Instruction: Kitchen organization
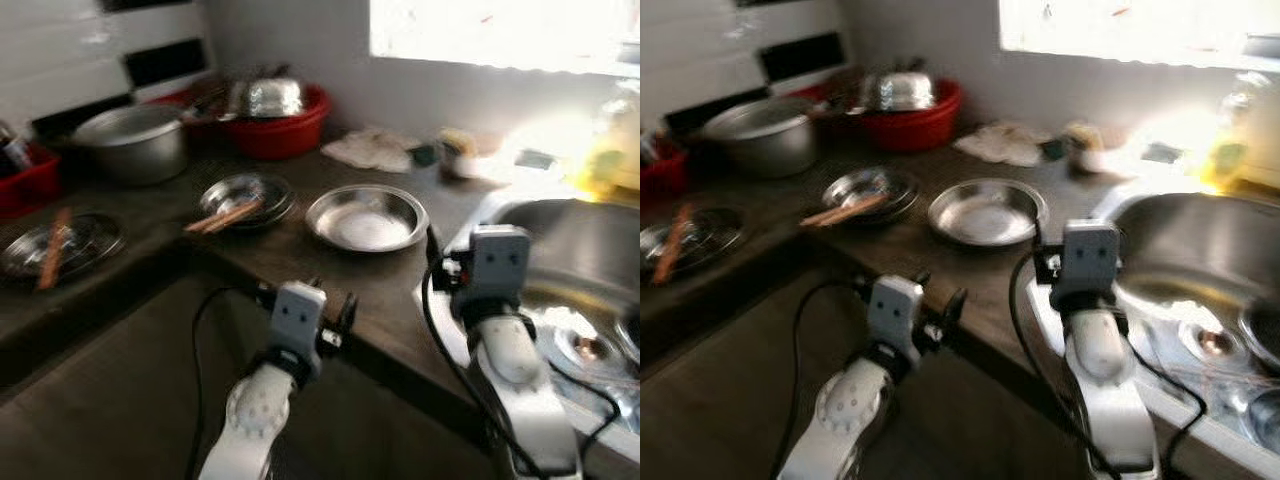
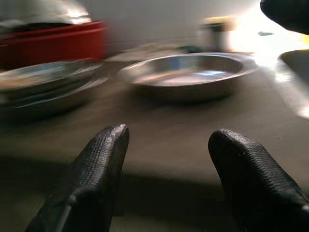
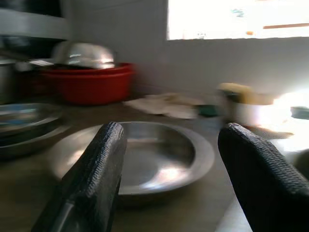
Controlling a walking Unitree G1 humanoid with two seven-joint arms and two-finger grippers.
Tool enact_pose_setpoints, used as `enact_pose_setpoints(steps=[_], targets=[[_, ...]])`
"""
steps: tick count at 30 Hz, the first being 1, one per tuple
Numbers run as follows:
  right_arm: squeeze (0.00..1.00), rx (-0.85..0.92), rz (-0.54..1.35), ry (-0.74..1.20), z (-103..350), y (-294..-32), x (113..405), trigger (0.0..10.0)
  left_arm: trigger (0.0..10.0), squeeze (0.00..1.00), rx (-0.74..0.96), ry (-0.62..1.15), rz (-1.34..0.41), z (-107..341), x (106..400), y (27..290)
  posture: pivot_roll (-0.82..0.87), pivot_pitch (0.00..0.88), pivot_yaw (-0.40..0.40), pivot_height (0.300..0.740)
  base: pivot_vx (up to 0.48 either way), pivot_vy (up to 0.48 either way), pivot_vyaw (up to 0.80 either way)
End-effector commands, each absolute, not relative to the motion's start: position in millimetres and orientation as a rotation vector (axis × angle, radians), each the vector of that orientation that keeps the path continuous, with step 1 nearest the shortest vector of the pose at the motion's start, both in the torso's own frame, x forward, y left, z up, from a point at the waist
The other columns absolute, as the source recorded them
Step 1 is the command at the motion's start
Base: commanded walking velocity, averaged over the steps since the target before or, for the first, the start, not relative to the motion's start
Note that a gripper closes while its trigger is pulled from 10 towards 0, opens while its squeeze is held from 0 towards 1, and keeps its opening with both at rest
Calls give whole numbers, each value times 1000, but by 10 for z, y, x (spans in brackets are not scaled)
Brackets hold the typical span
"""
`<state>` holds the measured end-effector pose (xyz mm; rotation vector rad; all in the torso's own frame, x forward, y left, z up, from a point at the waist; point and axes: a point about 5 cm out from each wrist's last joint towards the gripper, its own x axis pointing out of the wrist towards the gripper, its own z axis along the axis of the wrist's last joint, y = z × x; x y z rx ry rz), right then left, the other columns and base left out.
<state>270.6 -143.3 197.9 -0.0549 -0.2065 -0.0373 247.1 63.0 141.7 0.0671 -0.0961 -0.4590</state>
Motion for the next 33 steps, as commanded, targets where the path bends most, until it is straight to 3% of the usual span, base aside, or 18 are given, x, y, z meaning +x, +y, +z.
enact_pose_setpoints(steps=[1, 11, 33], targets=[[0, -28, 2, -221, 2057, -1360, 2756, 10000, 10000, 0, 81, -86, -434, 1399, 2487, 701, 104, 0, 23, 740, 0, 0, 0], [0, -71, -43, -183, 2101, -1512, 2935, 10000, 10000, 0, 123, -74, -432, 1357, 2473, 707, 109, 0, 9, 740, 60, -99, 0], [0, -59, -44, -159, 2106, -1503, 2964, 10000, 10000, 0, 105, -56, -400, 1337, 2470, 705, 106, 13, -8, 740, 117, -118, 0]])
